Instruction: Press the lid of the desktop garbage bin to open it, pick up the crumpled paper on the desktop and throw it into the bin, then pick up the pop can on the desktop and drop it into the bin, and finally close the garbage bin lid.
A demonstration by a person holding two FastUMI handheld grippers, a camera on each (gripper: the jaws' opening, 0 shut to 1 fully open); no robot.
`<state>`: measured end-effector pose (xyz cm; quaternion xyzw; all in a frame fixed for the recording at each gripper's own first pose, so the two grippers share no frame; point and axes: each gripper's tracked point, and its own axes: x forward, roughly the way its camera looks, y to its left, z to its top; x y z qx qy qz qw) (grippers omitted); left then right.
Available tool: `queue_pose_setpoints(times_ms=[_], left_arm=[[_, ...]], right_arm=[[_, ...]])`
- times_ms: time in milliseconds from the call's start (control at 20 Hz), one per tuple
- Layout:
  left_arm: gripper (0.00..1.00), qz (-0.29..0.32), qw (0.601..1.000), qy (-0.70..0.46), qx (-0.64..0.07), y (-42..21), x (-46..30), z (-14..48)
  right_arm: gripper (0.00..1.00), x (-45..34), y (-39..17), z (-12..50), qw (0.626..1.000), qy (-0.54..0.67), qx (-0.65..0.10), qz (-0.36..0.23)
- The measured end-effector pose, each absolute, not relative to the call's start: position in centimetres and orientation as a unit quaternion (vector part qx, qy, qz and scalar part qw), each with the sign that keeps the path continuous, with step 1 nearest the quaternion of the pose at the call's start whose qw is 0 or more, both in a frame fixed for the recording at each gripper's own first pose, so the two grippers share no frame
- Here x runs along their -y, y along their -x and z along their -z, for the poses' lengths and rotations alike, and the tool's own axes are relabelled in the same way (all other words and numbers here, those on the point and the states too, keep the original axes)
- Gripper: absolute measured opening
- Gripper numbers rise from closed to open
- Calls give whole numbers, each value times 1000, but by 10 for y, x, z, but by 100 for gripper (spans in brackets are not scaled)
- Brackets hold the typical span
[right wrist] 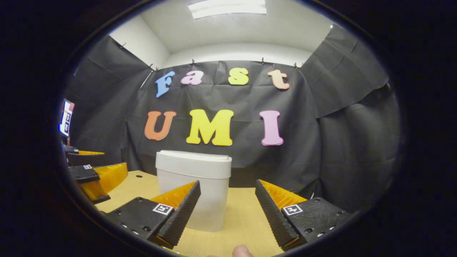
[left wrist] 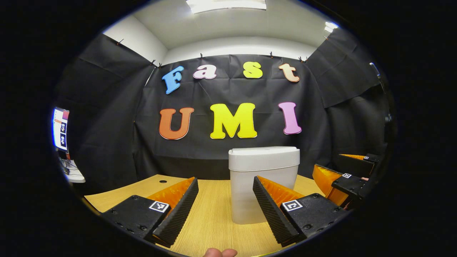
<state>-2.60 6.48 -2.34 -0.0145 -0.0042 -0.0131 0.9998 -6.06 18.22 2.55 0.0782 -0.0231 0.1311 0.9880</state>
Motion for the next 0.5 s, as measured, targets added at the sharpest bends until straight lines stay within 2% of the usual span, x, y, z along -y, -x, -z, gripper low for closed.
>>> queue_pose_setpoints(times_ms=[500], left_arm=[[99, 8, 1000, 14, 4, 27, -70, 22]], right_arm=[[95, -186, 64, -32, 987, -77, 29, -134]])
